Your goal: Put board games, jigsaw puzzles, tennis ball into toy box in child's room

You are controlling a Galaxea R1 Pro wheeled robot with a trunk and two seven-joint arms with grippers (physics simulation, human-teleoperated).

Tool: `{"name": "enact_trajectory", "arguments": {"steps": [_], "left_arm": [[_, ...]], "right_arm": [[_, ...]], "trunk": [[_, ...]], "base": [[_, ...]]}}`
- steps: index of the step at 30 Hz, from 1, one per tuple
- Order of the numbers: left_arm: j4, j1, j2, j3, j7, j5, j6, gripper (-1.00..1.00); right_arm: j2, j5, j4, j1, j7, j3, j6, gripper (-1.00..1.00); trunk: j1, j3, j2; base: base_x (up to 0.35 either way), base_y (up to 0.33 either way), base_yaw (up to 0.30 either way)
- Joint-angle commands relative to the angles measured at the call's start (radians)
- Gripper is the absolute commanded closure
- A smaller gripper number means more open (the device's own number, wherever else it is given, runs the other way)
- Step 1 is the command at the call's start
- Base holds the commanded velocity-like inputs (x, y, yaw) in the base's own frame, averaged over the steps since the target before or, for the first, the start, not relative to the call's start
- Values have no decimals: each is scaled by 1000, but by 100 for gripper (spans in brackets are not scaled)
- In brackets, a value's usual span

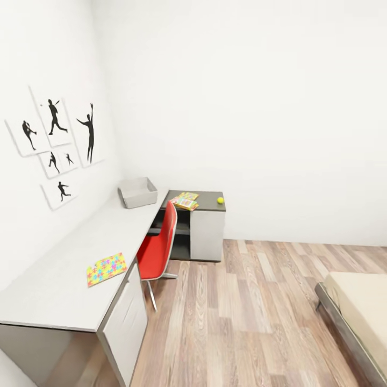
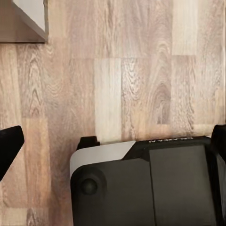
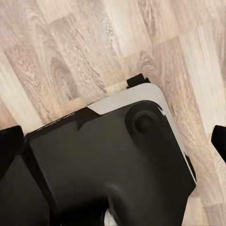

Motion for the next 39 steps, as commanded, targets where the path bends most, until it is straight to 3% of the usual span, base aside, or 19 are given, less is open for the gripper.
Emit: {"name": "enact_trajectory", "arguments": {"steps": [1, 5, 11, 15, 22, 28, 39], "left_arm": [[-3, -9, 0, -1, 2, -7, 6, -100], [3, -41, 0, -1, -3, -4, -5, -100], [7, -51, 4, 0, -6, -3, -61, -100], [10, -52, 7, 2, -7, -2, -79, -100], [17, -52, 9, 2, -8, -3, -101, -100], [70, -52, 9, 3, -8, -4, -150, -100], [96, -52, 10, 2, -10, -2, -163, -100]], "right_arm": [[0, -9, -1, -13, 1, 0, 8, -100], [-2, -9, -1, -73, -4, -8, 18, -100], [5, -9, -2, -100, -7, -36, 9, -100], [13, -8, -16, -103, -12, -42, 9, -100], [4, -8, -30, -95, -16, -46, -12, -100], [10, -7, -31, -93, -16, -47, -28, -100], [3, -7, -32, -91, -14, -45, -31, -100]], "trunk": [[0, -3, -2], [0, -6, -2], [0, -11, -2], [0, -15, -2], [0, -22, -2], [0, -27, -2], [0, -39, -2]], "base": [[0, 0, -269], [0, 0, -263], [0, 0, -253], [0, 0, -247], [0, 0, -240], [0, 0, -238], [0, 0, -227]]}}
